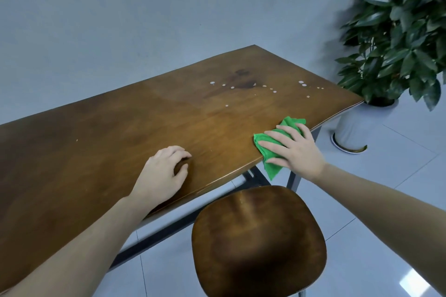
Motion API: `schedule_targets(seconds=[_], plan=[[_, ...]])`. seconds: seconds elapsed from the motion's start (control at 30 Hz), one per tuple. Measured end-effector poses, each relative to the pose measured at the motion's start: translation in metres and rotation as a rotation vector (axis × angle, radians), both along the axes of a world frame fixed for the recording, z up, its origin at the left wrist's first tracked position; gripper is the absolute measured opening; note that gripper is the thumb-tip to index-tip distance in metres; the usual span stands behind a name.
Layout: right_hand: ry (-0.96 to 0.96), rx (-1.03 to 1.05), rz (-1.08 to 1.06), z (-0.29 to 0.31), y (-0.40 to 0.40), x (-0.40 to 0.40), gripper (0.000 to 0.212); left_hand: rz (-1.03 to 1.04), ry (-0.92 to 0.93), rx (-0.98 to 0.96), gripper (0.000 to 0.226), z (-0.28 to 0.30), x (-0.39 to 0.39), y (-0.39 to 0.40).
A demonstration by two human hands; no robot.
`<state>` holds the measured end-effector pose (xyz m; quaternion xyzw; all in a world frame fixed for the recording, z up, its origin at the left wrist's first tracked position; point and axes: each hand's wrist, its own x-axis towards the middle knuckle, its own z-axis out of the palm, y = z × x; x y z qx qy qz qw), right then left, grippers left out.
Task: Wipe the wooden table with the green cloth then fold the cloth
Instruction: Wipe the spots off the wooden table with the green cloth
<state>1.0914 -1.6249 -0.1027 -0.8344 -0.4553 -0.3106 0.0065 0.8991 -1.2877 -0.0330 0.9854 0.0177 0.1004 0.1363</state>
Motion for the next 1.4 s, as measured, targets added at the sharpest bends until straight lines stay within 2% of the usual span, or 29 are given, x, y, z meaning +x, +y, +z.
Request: schedule_targets(seconds=[0.43, 0.63, 0.93, 1.03, 1.1, 1.17, 1.3, 1.4], plan=[[0.115, -0.134, 0.339, 0.011, 0.164, -0.124, 0.053, 0.036, -0.042, -0.028, 0.025, -0.001, -0.014, 0.018], [0.110, -0.203, 0.375, 0.012, 0.143, -0.106, 0.052, 0.011, -0.034, -0.029, 0.025, -0.001, 0.000, 0.018], [0.228, -0.300, 0.187, 0.027, 0.017, 0.006, 0.061, -0.030, -0.001, -0.022, 0.028, 0.004, 0.042, 0.003], [0.379, -0.358, 0.133, 0.046, -0.011, 0.037, 0.058, -0.022, 0.006, -0.028, 0.029, 0.003, 0.055, 0.004], [0.503, -0.264, 0.020, 0.053, -0.018, 0.050, 0.054, -0.015, 0.003, -0.031, 0.028, 0.003, 0.062, 0.005], [0.588, -0.176, -0.157, 0.055, -0.013, 0.062, 0.054, -0.005, -0.005, -0.032, 0.027, 0.001, 0.066, 0.007], [0.584, -0.194, -0.526, 0.061, 0.043, 0.078, 0.062, 0.037, -0.004, -0.041, 0.029, -0.002, 0.065, 0.015], [0.673, -0.136, -0.632, 0.062, 0.103, 0.078, 0.063, 0.104, 0.004, -0.022, 0.030, -0.003, 0.060, 0.028]])
